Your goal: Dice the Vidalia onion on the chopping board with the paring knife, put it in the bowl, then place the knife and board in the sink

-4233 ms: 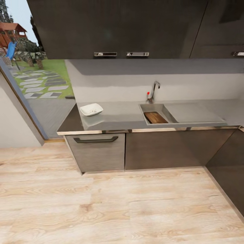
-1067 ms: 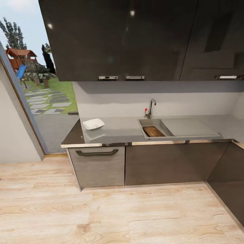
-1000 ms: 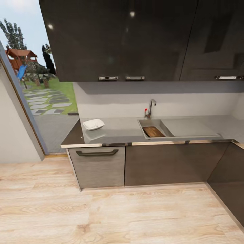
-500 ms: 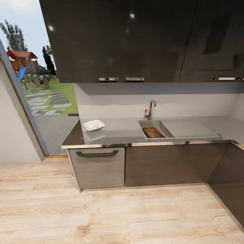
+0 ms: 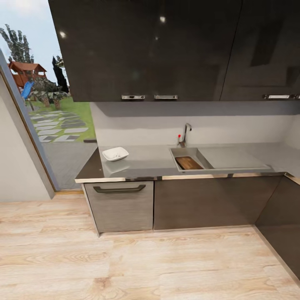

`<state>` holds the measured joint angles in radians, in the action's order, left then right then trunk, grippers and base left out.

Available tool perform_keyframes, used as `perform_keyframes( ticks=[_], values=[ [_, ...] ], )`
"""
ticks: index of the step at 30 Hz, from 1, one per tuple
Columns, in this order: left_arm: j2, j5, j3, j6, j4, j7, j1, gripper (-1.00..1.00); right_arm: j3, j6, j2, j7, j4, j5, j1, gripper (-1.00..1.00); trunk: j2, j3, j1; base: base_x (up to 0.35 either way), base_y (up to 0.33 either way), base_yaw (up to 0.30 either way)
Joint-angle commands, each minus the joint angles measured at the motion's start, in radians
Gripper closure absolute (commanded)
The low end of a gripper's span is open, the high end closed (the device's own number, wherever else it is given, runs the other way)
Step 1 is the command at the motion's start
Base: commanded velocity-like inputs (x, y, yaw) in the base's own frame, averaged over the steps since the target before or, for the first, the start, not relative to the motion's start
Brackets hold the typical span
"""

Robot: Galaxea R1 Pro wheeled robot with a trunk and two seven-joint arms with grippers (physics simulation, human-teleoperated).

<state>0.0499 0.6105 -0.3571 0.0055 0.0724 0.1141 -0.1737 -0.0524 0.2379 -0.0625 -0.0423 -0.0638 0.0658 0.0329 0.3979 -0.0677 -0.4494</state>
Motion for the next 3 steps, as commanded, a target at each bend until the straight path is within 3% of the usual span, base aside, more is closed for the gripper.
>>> perform_keyframes(
  ticks=[1, 3],
  values=[
    [0.000, 0.006, -0.008, 0.001, 0.001, 0.001, -0.001, -1.00, -0.004, 0.004, 0.000, 0.002, 0.001, 0.006, 0.001, -1.00, 0.002, -0.002, -0.001, 0.000, 0.000, 0.000],
    [0.000, 0.006, -0.008, 0.001, 0.001, 0.001, -0.001, -1.00, -0.004, 0.004, 0.000, 0.002, 0.001, 0.006, 0.001, -1.00, 0.002, -0.002, -0.001, 0.000, 0.000, 0.000]
  ],
)
